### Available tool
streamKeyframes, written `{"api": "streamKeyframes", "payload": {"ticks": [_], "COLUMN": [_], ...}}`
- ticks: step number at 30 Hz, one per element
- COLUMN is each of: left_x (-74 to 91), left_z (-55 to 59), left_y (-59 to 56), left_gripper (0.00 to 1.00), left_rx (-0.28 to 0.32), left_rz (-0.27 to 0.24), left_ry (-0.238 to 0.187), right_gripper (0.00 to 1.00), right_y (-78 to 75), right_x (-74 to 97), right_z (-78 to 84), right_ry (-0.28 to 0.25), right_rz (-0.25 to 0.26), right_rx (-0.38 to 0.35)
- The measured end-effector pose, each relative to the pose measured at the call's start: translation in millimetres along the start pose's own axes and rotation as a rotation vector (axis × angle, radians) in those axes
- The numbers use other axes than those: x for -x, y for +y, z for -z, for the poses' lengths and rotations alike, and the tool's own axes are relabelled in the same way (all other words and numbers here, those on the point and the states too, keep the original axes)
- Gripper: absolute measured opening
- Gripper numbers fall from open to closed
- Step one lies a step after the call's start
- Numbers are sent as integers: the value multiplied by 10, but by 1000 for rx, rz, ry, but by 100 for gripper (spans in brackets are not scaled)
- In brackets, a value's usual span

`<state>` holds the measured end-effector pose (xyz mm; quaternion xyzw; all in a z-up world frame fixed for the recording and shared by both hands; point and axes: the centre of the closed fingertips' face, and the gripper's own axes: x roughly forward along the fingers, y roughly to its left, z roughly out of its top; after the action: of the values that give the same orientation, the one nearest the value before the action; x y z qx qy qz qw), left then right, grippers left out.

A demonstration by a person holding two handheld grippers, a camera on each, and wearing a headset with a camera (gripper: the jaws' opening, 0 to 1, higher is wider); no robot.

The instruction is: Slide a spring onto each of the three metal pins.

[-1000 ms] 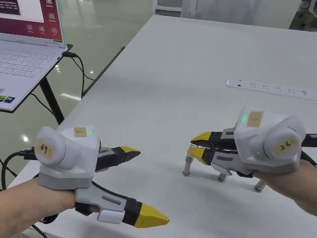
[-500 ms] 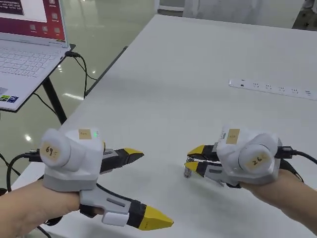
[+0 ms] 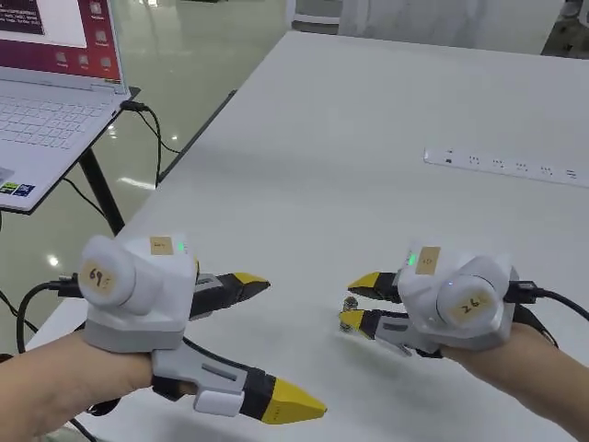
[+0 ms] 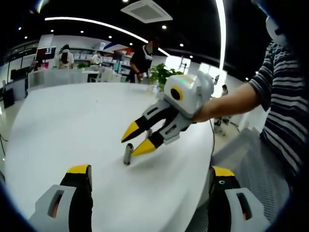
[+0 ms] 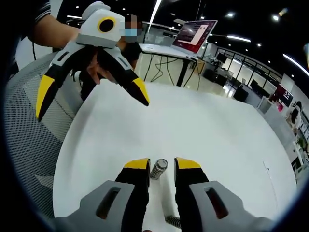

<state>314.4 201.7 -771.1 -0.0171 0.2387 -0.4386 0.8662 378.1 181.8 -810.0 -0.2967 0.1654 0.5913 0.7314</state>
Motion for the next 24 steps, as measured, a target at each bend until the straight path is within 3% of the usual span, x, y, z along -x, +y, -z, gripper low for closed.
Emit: {"api": "streamKeyframes", "payload": {"ticks": [4,9,15,24], "left_x": [-3,-19,-33,-46], "left_z": [-58,-128,-159,-212], "left_y": [24,27,34,38], "left_gripper": [98,98,98,98], "left_rx": [-9,-24,-35,-48], "left_rz": [-10,-18,-22,-33], "left_ry": [-7,-16,-21,-30], "right_gripper": [18,20,30,49], "right_y": [-59,-118,-156,-120], "right_x": [98,269,522,809], "right_z": [-43,-84,-115,70], "right_ry": [-12,-62,-150,-160], "right_rz": [25,46,66,115], "right_rx": [-22,-100,-255,-283]}}
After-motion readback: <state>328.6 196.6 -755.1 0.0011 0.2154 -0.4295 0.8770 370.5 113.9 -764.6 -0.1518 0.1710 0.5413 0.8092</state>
